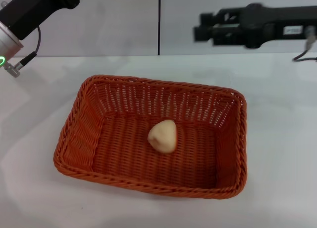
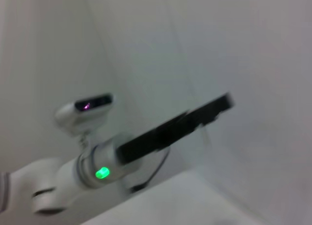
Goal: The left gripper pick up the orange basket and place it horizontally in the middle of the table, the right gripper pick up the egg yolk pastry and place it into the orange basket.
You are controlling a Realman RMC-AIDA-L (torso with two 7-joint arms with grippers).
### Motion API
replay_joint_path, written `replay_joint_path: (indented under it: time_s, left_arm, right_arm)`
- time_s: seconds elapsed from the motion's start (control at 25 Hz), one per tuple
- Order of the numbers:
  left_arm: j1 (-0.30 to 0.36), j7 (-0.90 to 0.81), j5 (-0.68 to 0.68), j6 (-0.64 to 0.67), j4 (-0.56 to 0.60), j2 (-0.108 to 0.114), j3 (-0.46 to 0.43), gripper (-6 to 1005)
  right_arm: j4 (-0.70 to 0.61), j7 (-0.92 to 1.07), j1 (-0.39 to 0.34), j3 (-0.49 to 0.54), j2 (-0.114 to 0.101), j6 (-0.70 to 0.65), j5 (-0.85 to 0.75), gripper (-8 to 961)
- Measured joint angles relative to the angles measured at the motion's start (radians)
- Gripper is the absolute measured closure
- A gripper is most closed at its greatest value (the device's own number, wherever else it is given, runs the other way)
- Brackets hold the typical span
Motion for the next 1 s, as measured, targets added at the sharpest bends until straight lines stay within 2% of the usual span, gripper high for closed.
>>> replay_joint_path:
  time_s: [0.28,0.44,0.48,0.52,0.76,0.88,1.0]
  left_arm:
    - [0.000,0.000,-0.005,0.001,-0.001,0.000,0.000,243]
    - [0.000,0.004,-0.023,0.002,-0.022,0.000,0.000,243]
    - [0.001,0.011,-0.032,0.007,-0.031,0.000,0.000,243]
    - [0.003,0.022,-0.044,0.016,-0.043,0.000,0.000,243]
    - [0.003,0.200,-0.182,0.093,-0.175,-0.001,0.000,243]
    - [-0.004,0.264,-0.224,0.104,-0.221,-0.002,0.000,243]
    - [-0.006,0.331,-0.273,0.108,-0.255,-0.003,0.000,243]
  right_arm:
    - [0.019,-0.268,-0.121,0.217,0.020,0.007,0.088,402]
    - [0.141,-0.568,-0.218,0.344,0.022,0.009,0.271,402]
    - [0.240,-0.724,-0.263,0.413,0.022,0.009,0.377,402]
    - [0.240,-0.724,-0.263,0.413,0.022,0.009,0.377,402]
    - [0.519,-1.063,-0.341,0.611,0.021,0.009,0.619,402]
    - [0.599,-1.151,-0.351,0.682,0.021,0.008,0.682,402]
    - [0.650,-1.190,-0.343,0.705,0.022,0.006,0.720,402]
